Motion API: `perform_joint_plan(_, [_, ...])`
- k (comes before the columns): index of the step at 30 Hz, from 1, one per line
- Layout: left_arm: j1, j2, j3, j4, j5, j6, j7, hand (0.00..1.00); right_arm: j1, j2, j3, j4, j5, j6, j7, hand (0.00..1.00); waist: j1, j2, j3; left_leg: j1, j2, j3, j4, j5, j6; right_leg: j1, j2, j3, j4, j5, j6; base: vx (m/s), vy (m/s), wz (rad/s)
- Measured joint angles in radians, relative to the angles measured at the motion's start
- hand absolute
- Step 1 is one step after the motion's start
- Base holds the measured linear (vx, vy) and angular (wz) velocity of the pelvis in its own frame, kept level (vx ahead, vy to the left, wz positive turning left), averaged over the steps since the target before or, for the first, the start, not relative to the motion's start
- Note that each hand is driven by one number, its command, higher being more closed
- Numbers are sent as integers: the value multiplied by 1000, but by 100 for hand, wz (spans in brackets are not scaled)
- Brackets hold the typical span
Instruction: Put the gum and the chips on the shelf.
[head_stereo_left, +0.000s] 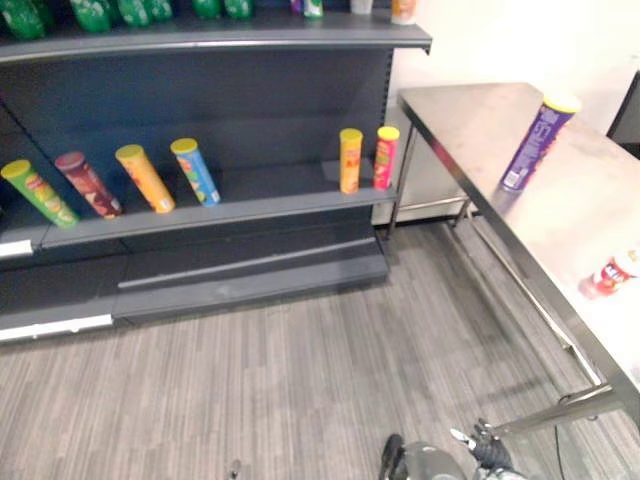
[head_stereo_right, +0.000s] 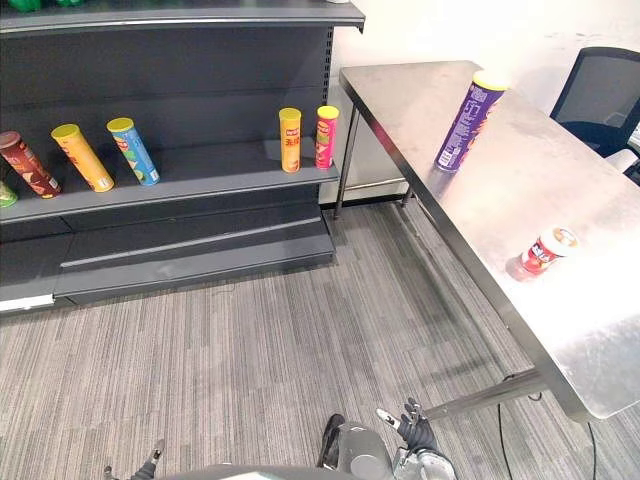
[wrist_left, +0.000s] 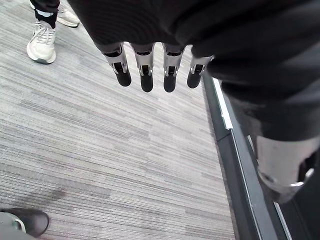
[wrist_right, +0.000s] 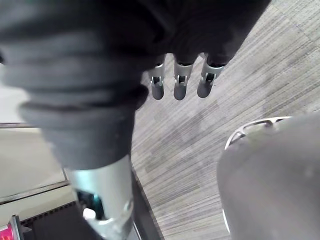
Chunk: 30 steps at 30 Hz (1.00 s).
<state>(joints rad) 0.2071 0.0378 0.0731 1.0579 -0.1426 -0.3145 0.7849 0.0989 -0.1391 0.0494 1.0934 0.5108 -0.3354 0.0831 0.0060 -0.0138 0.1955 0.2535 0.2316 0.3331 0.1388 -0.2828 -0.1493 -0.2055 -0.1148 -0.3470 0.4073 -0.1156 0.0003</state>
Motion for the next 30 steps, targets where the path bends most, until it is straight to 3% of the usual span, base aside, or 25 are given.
perform_joint_plan(3, [-3,10,-18,0,35,0,0,0,-4,2,-3,-2,2,2,-10,0,4,-9,0,43,-28,85,-40,8,-12,-61,-44,-46,89,-11,-16,4,11,-66])
perform_joint_plan(4, [2,15,-22,0,35,0,0,0,-6,5,-5,-7,2,2,-11,0,5,-15,1,68,-52,142,-59,8,-12,-74,-100,-174,117,-53,-20,-44,-12,-108])
perform_joint_plan(5, [8,20,-30,2,35,0,-1,0,-4,13,-23,-8,2,4,-11,0,-2,-21,1,98,-69,186,-76,7,-13,-61,-154,-273,154,-101,-57,-31,-11,-103])
perform_joint_plan(7, [6,28,-30,2,35,-4,0,0,2,31,-65,-8,1,5,-14,0,-7,-21,-1,123,-67,243,-83,-1,-26,-46,-187,-369,188,-127,-68,59,-7,-84])
perform_joint_plan(9, [-29,40,-29,11,33,-4,0,0,6,44,-94,-8,0,5,-14,0,-21,-31,7,135,-55,270,-75,-8,-32,-53,-158,-361,196,-148,-79,66,-104,-55])
perform_joint_plan(11, [-59,41,-28,16,27,-4,0,0,28,48,-116,-3,-5,5,-13,0,-30,-33,6,133,-31,299,-30,-18,-16,-52,-130,-362,202,-181,-80,108,-159,-53])
perform_joint_plan(12, [-68,44,-25,16,27,-4,-2,0,42,65,-135,10,-5,3,-13,0,-33,-43,-1,95,10,318,115,-18,-13,-50,-122,-362,201,-198,-99,139,-139,-72])
perform_joint_plan(14, [-77,42,-25,16,27,-4,-2,0,45,68,-150,19,-6,2,-12,0,-36,-47,-5,60,50,311,228,-15,-8,-45,-97,-350,184,-198,-99,137,-150,-74])
perform_joint_plan(15, [-94,26,-26,16,26,-5,-1,0,55,64,-165,22,-7,0,-12,0,-35,-19,-6,16,104,305,360,15,20,-40,-44,-326,142,-196,-97,132,-149,-78])
perform_joint_plan(17, [-96,13,-25,16,26,-5,5,0,55,57,-168,23,-11,-1,-12,0,-35,-3,-7,-10,132,286,438,64,25,-27,-17,-324,109,-196,-96,180,-105,-85])
perform_joint_plan(19, [-96,13,-25,17,3,-6,31,0,51,46,-153,21,-19,-3,-18,0,-35,7,-8,-85,172,195,620,262,25,14,37,-287,35,-188,-85,240,-99,-111])
perform_joint_plan(20, [-96,12,-22,17,-3,-6,39,0,50,42,-148,21,-23,-4,-19,0,-35,10,-9,-114,182,169,682,281,14,24,55,-268,14,-185,-79,140,-92,-93])
perform_joint_plan(23, [-88,2,56,16,-13,-20,86,0,51,42,-147,22,-32,-4,-32,0,-34,16,-10,-287,174,56,981,155,0,107,153,-151,-102,-161,-41,164,-128,-87])
perform_joint_plan(25, [-67,1,84,15,-15,-27,118,0,50,43,-147,23,-32,-4,-35,0,-30,6,-6,-366,142,16,987,96,12,166,186,-91,-157,-135,-38,139,-98,-92])
perform_joint_plan(28, [-42,-10,111,-7,-43,-26,157,0,21,39,-149,21,-31,-6,-37,0,-25,-10,2,-454,84,-57,799,55,21,240,220,22,-236,-84,-101,156,-51,-114])
perform_joint_plan(30, [-36,-18,115,-27,-43,-25,173,0,1,39,-148,21,-31,-8,-37,0,-18,-7,3,-478,40,-151,588,53,23,262,232,102,-256,-76,-106,193,15,-133])
